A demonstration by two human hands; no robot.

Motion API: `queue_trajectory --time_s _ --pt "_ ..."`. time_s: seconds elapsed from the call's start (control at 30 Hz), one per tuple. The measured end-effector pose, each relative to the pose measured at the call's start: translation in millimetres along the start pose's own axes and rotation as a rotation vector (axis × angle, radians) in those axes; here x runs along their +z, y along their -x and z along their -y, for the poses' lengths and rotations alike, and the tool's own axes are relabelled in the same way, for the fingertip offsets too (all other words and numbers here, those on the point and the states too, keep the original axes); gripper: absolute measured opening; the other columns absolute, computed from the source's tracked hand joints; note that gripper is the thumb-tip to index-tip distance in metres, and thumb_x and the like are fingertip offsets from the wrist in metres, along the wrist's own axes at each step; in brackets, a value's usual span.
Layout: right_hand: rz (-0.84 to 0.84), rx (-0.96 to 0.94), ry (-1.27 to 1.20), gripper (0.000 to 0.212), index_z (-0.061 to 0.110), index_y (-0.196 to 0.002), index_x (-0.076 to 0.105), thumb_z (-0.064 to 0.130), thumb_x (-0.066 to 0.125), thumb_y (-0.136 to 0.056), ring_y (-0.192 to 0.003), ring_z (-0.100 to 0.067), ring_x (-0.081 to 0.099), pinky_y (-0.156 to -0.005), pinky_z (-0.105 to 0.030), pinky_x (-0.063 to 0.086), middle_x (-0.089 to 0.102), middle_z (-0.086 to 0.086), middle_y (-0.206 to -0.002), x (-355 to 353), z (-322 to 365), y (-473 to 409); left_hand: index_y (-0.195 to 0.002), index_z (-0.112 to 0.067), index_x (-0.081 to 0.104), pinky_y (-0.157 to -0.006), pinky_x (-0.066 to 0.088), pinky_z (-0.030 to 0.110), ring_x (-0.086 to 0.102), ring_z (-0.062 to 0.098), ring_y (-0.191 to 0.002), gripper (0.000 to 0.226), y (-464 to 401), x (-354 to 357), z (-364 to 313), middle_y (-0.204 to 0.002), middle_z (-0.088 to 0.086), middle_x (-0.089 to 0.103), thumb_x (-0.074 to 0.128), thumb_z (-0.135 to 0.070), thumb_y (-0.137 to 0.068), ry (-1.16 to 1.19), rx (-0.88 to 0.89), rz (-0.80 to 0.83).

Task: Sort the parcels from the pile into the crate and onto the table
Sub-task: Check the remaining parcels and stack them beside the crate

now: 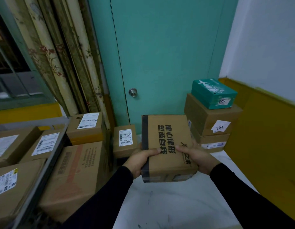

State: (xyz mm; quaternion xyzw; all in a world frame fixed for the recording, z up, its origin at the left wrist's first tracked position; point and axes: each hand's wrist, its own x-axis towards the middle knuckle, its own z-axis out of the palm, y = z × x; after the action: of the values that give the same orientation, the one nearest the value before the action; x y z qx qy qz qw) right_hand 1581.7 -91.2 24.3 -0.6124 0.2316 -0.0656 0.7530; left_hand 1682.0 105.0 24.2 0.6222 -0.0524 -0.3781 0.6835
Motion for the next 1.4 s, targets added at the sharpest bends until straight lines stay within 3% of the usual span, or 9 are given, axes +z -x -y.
queue_trajectory --time_s 0.07,0.3,0.6,0.73,0.87,1.0,1.1,1.23,1.4 --pt "-0.001 0.001 0.016 0.075 0.025 -0.135 0.051 0.022 0.086 -0.069 -0.108 -0.027 0.071 -0.099 -0.052 0.054 0.074 -0.006 -0.118 3.8 -3.0 0.3 -0.132 -0.012 0.058 -0.071 0.06 0.031 0.074 0.023 -0.098 0.059 1.4 -3.9 1.6 -0.111 0.008 0.076 0.083 -0.011 -0.079 -0.025 0.021 -0.014" --pt "0.038 0.024 0.034 0.103 0.021 -0.144 0.048 0.036 0.094 -0.053 -0.11 -0.028 0.071 -0.1 -0.054 0.054 0.073 -0.007 -0.122 9.5 -10.0 -2.5 -0.126 -0.011 0.064 -0.073 0.06 0.029 0.075 0.019 -0.094 0.048 5.7 -13.0 6.3 -0.104 0.005 0.078 0.081 -0.008 -0.081 -0.032 0.048 -0.018" --pt "0.023 -0.014 0.028 0.09 0.018 -0.143 0.05 0.03 0.089 -0.062 -0.106 -0.024 0.073 -0.097 -0.05 0.056 0.074 -0.006 -0.119 11.6 -18.9 -4.5 -0.134 -0.012 0.057 -0.085 0.06 0.036 0.072 0.023 -0.104 0.064 4.5 -18.9 12.9 -0.113 0.006 0.076 0.085 -0.012 -0.077 -0.057 0.073 -0.016" --pt "-0.055 -0.02 -0.013 0.061 0.019 -0.139 0.047 0.03 0.077 -0.088 -0.1 -0.026 0.073 -0.083 -0.043 0.06 0.071 -0.008 -0.12 7.8 -11.8 -6.6 -0.14 -0.017 0.051 -0.094 0.058 0.044 0.072 0.025 -0.107 0.086 4.5 -17.6 9.7 -0.116 0.007 0.075 0.092 -0.035 -0.066 0.008 0.087 0.024" --pt "-0.049 -0.004 -0.086 0.051 0.015 -0.135 0.049 0.04 0.067 -0.094 -0.101 -0.031 0.074 -0.09 -0.049 0.058 0.072 -0.013 -0.118 6.7 -3.7 -6.8 -0.124 -0.019 0.061 -0.093 0.057 0.047 0.074 0.028 -0.1 0.048 8.6 -10.1 -3.9 -0.106 0.009 0.078 0.073 -0.047 -0.086 0.117 0.053 -0.016" --pt "-0.008 0.033 -0.063 0.09 0.025 -0.142 0.047 0.059 0.086 -0.068 -0.107 -0.032 0.073 -0.095 -0.057 0.056 0.073 -0.01 -0.122 7.2 -11.3 -10.7 -0.137 -0.013 0.051 -0.093 0.058 0.05 0.075 0.031 -0.099 0.097 6.8 -6.7 -8.6 -0.11 0.013 0.076 0.087 -0.063 -0.062 0.052 0.051 -0.045" --pt "-0.011 0.046 -0.12 0.106 0.024 -0.143 0.049 0.064 0.093 -0.055 -0.109 -0.033 0.072 -0.095 -0.058 0.056 0.072 -0.011 -0.123 8.3 -15.2 -13.7 -0.121 -0.017 0.051 -0.092 0.059 0.05 0.076 0.03 -0.094 0.073 7.4 -4.5 -10.2 -0.104 0.011 0.077 0.083 -0.058 -0.07 -0.025 0.091 -0.098" --pt "-0.058 -0.038 -0.102 0.096 0.022 -0.137 0.053 0.061 0.092 -0.057 -0.104 -0.034 0.073 -0.091 -0.06 0.057 0.074 -0.011 -0.119 14.3 -11.8 -12.4 -0.115 -0.019 0.065 -0.093 0.059 0.048 0.077 0.025 -0.09 0.057 6.7 -1.9 -5.6 -0.094 0.004 0.079 0.075 -0.061 -0.079 -0.11 0.115 -0.167" --pt "-0.13 -0.106 -0.046 0.048 0.023 -0.124 0.062 0.046 0.075 -0.084 -0.098 -0.029 0.075 -0.093 -0.055 0.058 0.077 -0.007 -0.11 19.1 -15.0 -9.4 -0.104 -0.023 0.071 -0.092 0.059 0.046 0.077 0.021 -0.087 0.044 8.7 0.1 -1.0 -0.089 0.0 0.08 0.07 -0.061 -0.085 -0.174 0.143 -0.219"
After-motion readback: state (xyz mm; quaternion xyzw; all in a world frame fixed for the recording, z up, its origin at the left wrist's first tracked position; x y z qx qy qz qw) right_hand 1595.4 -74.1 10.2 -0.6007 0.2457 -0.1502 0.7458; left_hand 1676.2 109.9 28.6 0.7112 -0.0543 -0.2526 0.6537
